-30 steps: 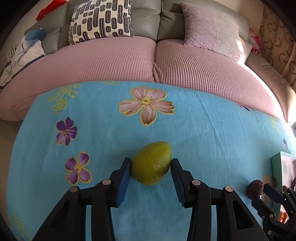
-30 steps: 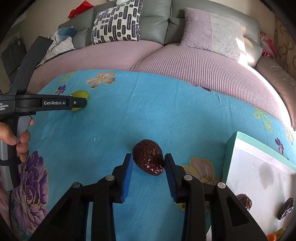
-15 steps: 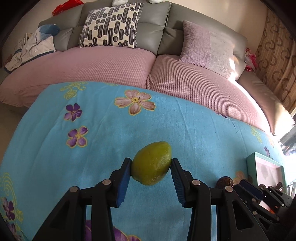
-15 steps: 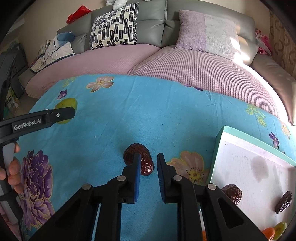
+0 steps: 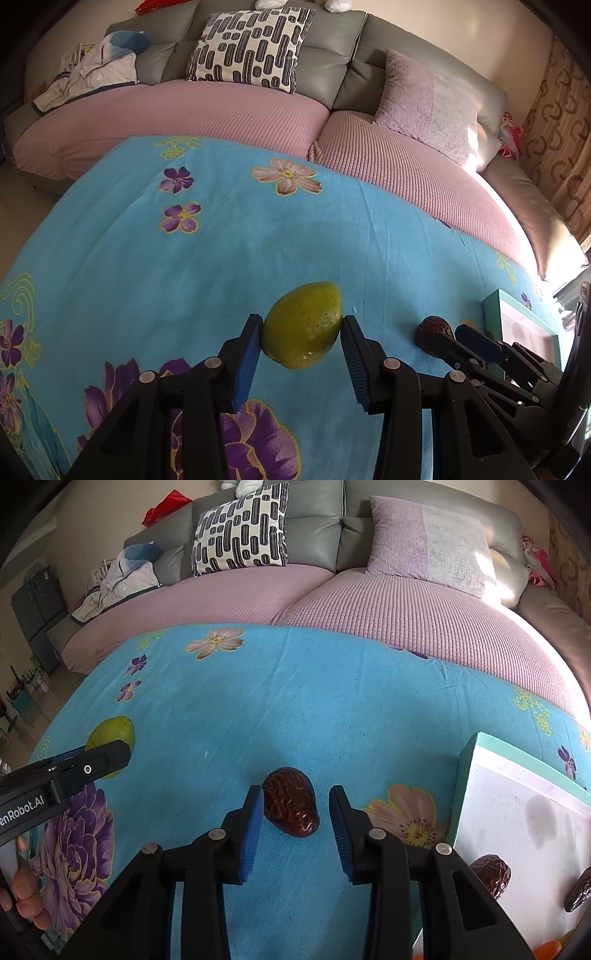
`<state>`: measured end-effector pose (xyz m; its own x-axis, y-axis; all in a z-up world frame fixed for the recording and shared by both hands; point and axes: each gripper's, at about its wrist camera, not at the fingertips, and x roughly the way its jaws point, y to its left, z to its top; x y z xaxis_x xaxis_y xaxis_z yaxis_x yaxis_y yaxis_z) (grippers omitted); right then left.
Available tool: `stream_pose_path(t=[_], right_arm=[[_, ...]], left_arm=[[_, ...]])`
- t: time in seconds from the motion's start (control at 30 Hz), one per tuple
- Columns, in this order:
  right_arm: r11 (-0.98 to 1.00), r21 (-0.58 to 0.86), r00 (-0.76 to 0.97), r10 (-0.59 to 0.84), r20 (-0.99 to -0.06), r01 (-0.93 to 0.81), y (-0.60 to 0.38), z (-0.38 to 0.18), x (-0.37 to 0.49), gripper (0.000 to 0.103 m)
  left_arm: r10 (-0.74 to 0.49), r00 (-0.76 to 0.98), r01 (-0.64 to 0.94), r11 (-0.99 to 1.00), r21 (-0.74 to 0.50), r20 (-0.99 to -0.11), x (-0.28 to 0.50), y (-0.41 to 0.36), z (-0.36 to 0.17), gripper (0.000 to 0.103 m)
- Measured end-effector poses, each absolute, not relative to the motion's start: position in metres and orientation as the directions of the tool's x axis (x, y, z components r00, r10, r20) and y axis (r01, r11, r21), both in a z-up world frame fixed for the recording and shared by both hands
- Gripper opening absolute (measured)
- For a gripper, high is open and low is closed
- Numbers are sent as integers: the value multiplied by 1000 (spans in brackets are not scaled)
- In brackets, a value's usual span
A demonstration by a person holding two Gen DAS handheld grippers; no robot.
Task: Organize fruits
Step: 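Carry the pear with the left tool and the date with the right tool into the tray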
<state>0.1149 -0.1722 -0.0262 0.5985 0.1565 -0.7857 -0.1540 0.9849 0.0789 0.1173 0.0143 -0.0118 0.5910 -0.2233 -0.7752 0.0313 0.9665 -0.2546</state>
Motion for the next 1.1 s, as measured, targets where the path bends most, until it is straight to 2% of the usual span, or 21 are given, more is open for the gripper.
stream_pose_path(t=[0.2, 0.27, 0.5, 0.9, 1.1], right_arm=[[983, 34, 572, 132, -810, -178, -160, -35, 119, 39], [983, 31, 574, 131, -808, -182, -159, -35, 117, 36], [982, 27, 598, 134, -790, -185, -156, -23, 103, 36], [996, 58, 688, 87, -721, -65, -186, 26, 41, 36], [997, 69, 698, 34, -715, 23, -219, 36, 9, 36]], left_arm=[[-232, 581, 23, 963, -270, -780, 118, 17, -17, 46], [-237, 581, 24, 961, -275, -778, 118, 17, -17, 46], [-256, 593, 42, 957, -289, -763, 115, 14, -9, 46], [-322, 624, 133, 942, -308, -712, 98, -6, 21, 46], [-352, 628, 187, 934, -305, -694, 90, -21, 33, 46]])
